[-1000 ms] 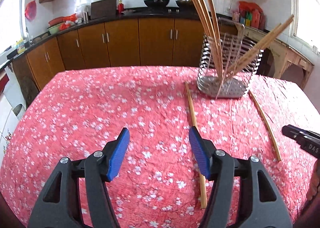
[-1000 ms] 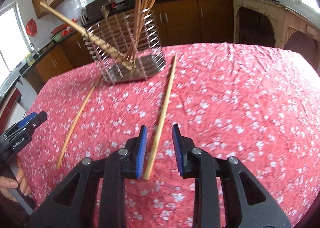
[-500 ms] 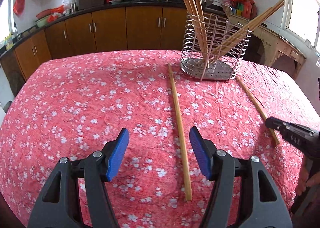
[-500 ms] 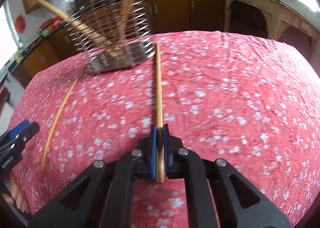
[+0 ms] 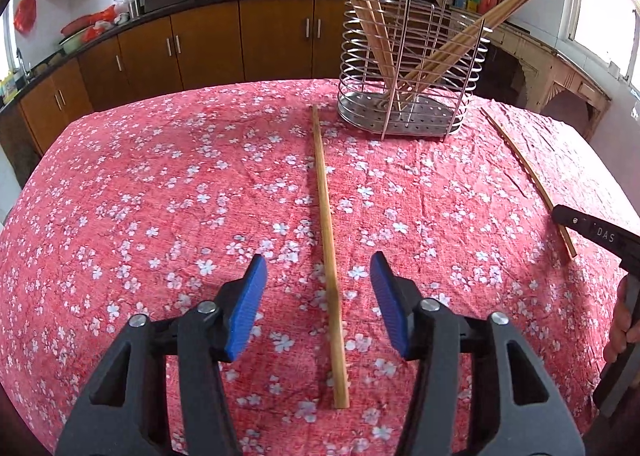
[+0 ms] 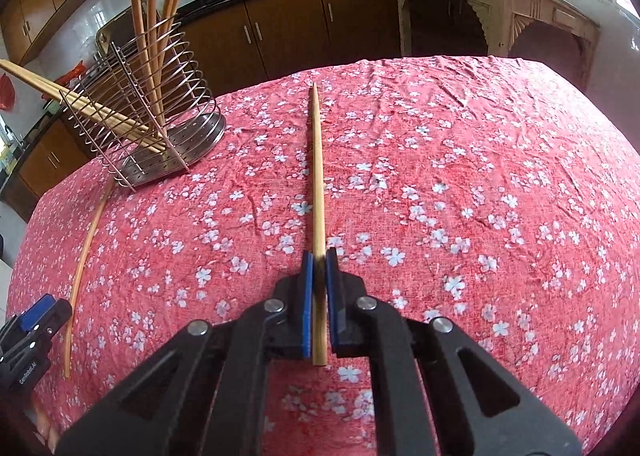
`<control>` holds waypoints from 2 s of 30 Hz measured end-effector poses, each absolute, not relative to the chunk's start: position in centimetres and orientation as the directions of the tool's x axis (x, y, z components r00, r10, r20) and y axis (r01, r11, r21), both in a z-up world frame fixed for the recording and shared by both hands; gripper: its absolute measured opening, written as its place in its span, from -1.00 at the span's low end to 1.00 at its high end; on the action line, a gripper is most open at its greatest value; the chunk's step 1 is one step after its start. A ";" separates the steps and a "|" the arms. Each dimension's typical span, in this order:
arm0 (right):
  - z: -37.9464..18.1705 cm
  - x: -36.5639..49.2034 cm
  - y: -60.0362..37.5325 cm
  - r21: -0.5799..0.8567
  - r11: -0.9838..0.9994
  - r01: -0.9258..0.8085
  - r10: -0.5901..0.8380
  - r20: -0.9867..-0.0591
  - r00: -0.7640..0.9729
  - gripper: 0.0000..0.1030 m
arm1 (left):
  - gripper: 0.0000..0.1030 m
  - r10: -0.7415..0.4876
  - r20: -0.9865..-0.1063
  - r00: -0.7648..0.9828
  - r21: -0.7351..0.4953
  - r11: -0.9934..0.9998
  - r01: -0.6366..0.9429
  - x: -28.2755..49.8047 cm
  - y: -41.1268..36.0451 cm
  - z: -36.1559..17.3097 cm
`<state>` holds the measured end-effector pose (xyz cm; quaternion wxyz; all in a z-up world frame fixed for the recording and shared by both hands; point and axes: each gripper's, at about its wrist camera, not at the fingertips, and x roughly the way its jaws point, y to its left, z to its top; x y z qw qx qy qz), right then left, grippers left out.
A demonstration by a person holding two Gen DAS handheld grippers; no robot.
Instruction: Organize utensils
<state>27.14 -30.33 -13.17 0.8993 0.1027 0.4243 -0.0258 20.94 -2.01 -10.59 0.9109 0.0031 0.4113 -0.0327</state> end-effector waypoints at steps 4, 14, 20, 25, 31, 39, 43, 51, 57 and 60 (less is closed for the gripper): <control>-13.2 27.2 -30.1 0.162 0.979 0.124 0.046 -0.768 0.639 -0.85 | -0.24 -0.038 -0.772 0.634 0.002 0.998 0.061 21.5 -2.5 -11.2; -13.3 27.9 -29.7 0.148 0.987 0.063 0.074 -0.766 0.639 -0.85 | -0.85 0.063 -0.775 0.629 0.054 0.998 -0.034 24.2 -1.2 -11.3; -13.4 27.8 -29.6 0.118 0.992 0.045 0.061 -0.762 0.645 -0.85 | -0.85 0.081 -0.771 0.631 0.020 0.994 -0.104 25.3 1.6 -11.3; -13.4 27.7 -29.3 0.102 0.994 0.044 0.050 -0.764 0.644 -0.85 | -0.82 0.088 -0.771 0.631 0.030 0.994 -0.101 25.3 1.4 -11.3; -13.4 27.7 -29.4 0.106 0.993 0.044 0.053 -0.763 0.644 -0.85 | -0.80 0.034 -0.769 0.638 -0.039 0.994 -0.100 25.1 2.3 -11.3; -13.4 27.7 -29.4 0.110 0.993 0.044 0.056 -0.763 0.644 -0.85 | -0.80 0.001 -0.765 0.644 -0.083 0.992 -0.100 24.8 3.3 -11.3; -13.4 27.6 -29.4 0.109 0.993 0.044 0.055 -0.763 0.644 -0.84 | -0.80 -0.021 -0.763 0.647 -0.112 0.989 -0.100 24.8 3.5 -11.3; -13.4 27.7 -29.4 0.102 0.994 0.044 0.050 -0.764 0.643 -0.85 | -0.80 0.000 -0.766 0.643 -0.085 0.991 -0.102 24.8 3.2 -11.1; -13.3 27.5 -29.2 0.094 0.995 0.033 0.051 -0.765 0.641 -0.85 | -0.50 0.030 -0.772 0.636 -0.008 0.998 -0.057 24.8 1.3 -11.2; -13.3 27.2 -29.2 0.094 0.995 0.029 0.054 -0.765 0.641 -0.85 | -0.45 0.053 -0.773 0.632 0.023 0.998 -0.055 24.5 0.6 -11.3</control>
